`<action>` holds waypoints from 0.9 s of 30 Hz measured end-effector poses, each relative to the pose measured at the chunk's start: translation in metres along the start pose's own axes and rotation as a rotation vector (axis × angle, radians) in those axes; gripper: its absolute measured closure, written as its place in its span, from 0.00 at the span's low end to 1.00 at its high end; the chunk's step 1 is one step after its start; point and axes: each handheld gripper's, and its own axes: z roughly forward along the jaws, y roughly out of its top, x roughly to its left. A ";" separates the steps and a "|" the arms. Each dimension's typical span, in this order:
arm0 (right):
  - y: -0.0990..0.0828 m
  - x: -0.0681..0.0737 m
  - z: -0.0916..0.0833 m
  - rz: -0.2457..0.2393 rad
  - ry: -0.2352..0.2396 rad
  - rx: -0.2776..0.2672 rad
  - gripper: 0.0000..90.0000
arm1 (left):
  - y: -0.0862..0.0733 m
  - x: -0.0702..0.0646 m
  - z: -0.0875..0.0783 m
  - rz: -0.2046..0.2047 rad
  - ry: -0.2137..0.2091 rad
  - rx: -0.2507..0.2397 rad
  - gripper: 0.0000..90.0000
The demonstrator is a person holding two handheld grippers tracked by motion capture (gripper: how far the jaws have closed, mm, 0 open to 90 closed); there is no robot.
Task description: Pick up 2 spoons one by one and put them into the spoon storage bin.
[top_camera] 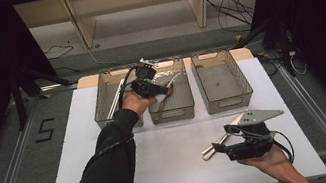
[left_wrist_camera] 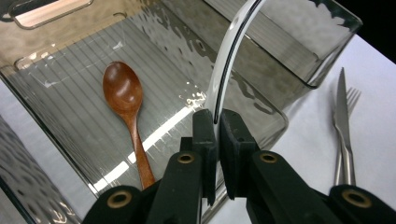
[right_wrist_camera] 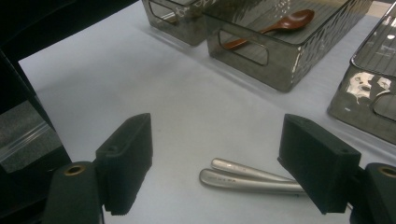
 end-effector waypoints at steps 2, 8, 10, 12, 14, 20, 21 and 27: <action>0.000 0.000 0.000 0.001 0.001 0.001 0.30 | -0.001 0.002 0.002 -0.010 0.006 0.003 0.94; 0.000 0.000 0.000 0.000 0.002 0.000 0.30 | -0.005 0.007 0.007 -0.036 0.018 0.009 0.94; 0.000 0.000 0.000 0.001 0.002 0.002 0.30 | -0.005 0.007 0.009 -0.042 0.013 0.010 0.94; 0.000 0.000 0.001 -0.001 0.003 0.002 0.30 | -0.006 0.006 0.011 -0.043 0.008 0.018 0.94; 0.000 0.001 0.000 -0.003 0.005 -0.001 0.30 | -0.007 0.007 0.012 -0.041 0.014 0.027 0.94; 0.000 0.000 0.000 0.000 0.005 -0.001 0.30 | -0.007 0.009 0.018 -0.061 0.014 0.045 0.94; 0.000 0.000 0.000 0.000 0.005 -0.001 0.30 | -0.008 0.008 0.019 -0.063 0.016 0.050 0.94; 0.000 0.000 0.000 -0.001 0.006 -0.003 0.30 | -0.013 0.013 0.027 -0.086 0.006 0.076 0.84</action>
